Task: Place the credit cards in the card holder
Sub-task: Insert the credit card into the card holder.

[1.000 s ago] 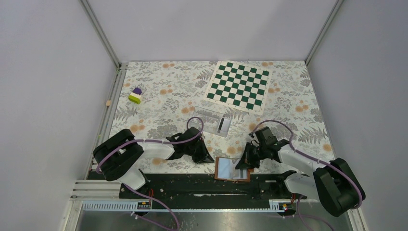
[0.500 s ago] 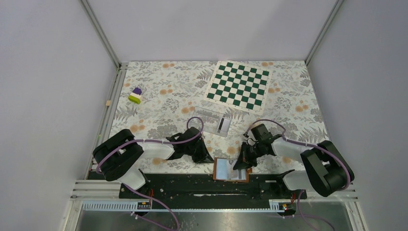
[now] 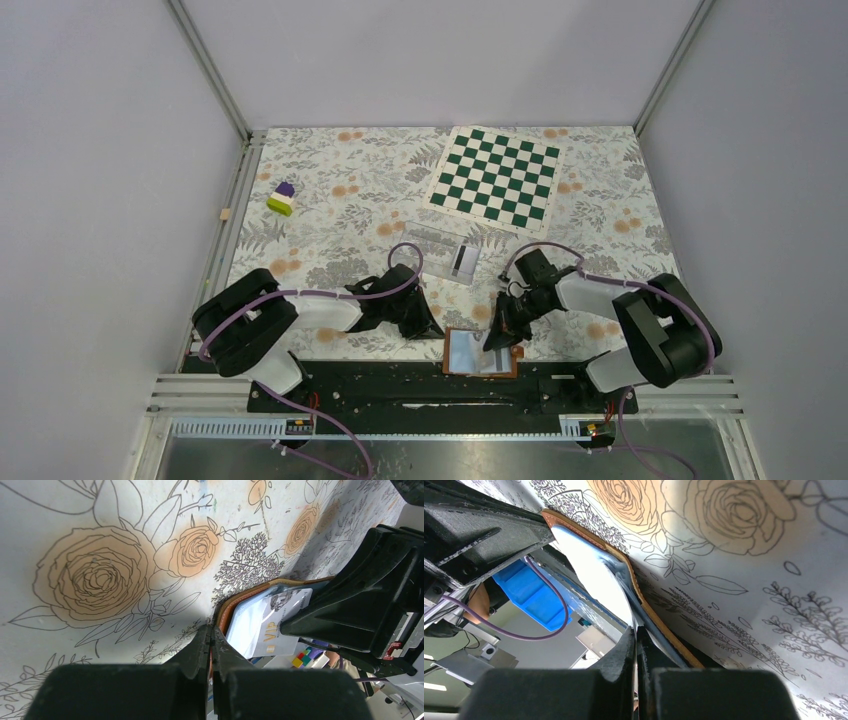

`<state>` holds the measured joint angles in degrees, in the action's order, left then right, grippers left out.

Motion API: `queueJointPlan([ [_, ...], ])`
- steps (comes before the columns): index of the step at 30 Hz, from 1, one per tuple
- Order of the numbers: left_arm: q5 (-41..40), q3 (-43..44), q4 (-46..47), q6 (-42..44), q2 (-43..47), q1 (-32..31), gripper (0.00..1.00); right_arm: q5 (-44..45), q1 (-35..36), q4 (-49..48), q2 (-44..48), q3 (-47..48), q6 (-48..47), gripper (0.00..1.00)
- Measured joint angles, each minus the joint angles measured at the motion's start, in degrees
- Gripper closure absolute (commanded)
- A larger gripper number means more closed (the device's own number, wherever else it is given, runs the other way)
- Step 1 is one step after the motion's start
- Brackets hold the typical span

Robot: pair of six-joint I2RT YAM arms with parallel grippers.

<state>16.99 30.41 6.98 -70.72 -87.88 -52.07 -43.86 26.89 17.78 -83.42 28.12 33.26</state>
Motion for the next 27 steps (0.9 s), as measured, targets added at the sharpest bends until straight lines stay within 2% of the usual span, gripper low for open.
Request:
queueJointPlan([
  [13, -0.2, 0.0, 0.0, 0.0, 0.0, -0.1, 1.00, 3.6, 0.3, 0.5, 5.8, -1.1, 1.6, 1.00],
  [18, -0.2, 0.0, 0.0, 0.0, 0.0, -0.1, 1.00, 6.0, 0.3, -0.6, 12.8, -4.5, 4.7, 1.00],
  [22, -0.2, 0.0, 0.1, 0.0, 0.0, -0.1, 1.00, 8.0, 0.3, -1.9, 19.0, -7.8, 7.3, 1.00],
  [27, -0.2, 0.0, 0.1, 0.0, 0.0, -0.1, 1.00, 8.4, 0.3, -6.7, 19.7, -9.8, 9.5, 1.00],
])
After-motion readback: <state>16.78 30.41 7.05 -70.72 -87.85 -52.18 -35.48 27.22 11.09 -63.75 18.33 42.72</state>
